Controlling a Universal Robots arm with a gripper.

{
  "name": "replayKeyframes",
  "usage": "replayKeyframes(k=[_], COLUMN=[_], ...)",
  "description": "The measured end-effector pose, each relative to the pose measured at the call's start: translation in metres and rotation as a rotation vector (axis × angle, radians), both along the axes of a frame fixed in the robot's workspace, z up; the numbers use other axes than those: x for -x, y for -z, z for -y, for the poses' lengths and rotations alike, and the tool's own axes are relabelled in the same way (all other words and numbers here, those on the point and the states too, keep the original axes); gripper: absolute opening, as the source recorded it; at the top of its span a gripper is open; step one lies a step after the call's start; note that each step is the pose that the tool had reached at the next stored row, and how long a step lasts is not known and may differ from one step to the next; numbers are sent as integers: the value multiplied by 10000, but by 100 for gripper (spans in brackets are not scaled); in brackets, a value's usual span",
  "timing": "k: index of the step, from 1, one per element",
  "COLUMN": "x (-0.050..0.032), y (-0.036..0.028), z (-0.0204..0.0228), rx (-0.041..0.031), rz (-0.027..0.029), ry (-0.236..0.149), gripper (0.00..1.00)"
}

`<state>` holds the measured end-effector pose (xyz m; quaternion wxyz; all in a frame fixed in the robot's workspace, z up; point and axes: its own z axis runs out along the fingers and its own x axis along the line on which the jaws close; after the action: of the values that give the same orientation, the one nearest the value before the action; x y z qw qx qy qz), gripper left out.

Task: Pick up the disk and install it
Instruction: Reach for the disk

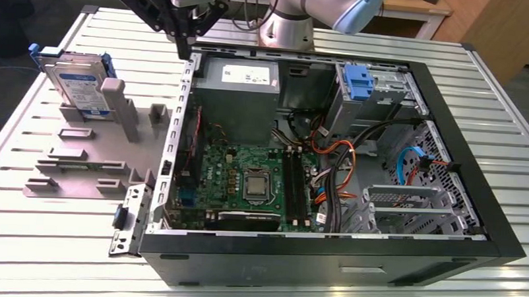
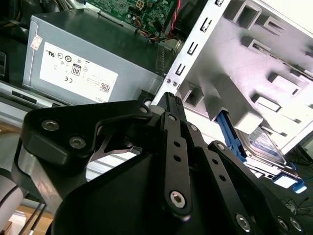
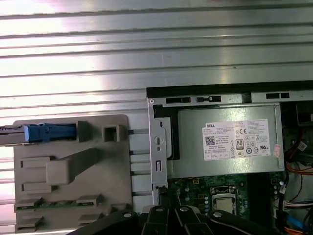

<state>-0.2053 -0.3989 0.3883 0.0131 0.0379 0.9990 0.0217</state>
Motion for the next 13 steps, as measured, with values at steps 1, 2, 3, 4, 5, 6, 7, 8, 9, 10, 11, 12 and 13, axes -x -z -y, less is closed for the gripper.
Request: replayKeyframes(k=[1,2,3,4,5,6,7,8,9,10,11,12,13], x=[6,12,15,20,29,40,51,62,72,82,91,99,108], y=[0,1,1,1,1,1,1,1,2,1,2,2,2], z=[0,0,0,0,0,0,0,0,0,0,0,0,0], rx=[1,0,0,0,1,1,0,0,0,1,0,0,0], rz=[0,1,0,0,-1,-1,0,0,0,0,0,0,0], ry=[0,0,-1,0,0,0,0,0,0,0,0,0,0], gripper=[11,11,11,11,11,11,11,11,11,11,11,11,11])
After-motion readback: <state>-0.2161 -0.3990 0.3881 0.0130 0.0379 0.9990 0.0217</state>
